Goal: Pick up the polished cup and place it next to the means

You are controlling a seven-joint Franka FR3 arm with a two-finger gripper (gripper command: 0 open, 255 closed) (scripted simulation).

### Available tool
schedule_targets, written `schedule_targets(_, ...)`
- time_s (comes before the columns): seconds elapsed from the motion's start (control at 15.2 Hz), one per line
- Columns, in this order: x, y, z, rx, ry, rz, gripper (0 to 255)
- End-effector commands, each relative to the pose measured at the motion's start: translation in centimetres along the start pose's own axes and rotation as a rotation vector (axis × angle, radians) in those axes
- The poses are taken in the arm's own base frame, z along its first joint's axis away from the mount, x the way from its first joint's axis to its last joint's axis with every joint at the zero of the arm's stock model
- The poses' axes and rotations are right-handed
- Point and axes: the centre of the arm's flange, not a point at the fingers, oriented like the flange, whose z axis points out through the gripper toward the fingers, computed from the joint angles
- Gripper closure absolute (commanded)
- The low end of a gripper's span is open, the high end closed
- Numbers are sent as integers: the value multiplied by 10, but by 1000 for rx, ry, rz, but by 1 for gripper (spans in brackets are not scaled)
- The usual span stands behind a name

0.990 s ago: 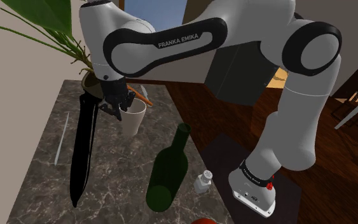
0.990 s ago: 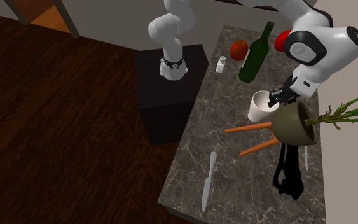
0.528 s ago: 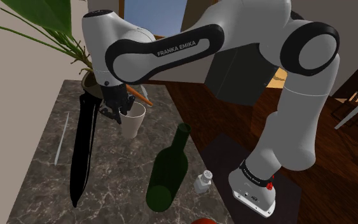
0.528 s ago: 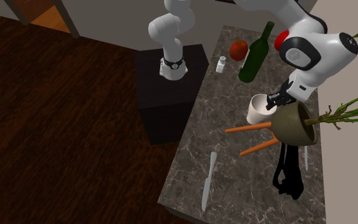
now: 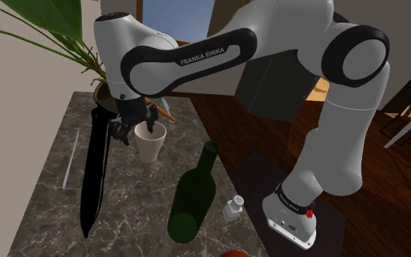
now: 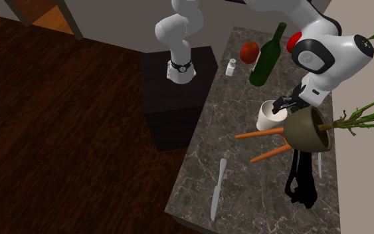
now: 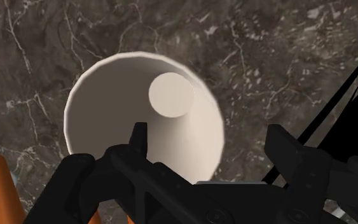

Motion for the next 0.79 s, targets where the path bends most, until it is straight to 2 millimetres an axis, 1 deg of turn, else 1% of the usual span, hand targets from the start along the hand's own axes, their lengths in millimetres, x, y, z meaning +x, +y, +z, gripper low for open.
schedule_targets(0.0, 0, -1, 5, -3, -7, -5, 0)
schedule_targets(0.07, 1, -1, 6, -3, -7, -5, 0)
schedule_targets(0.26, 1, -1, -33, -3, -7, -5, 0)
schedule_targets(0.33, 1, -1, -44, -3, -7, -5, 0)
schedule_targets(0.73, 1, -1, -44, -3, -7, -5, 0)
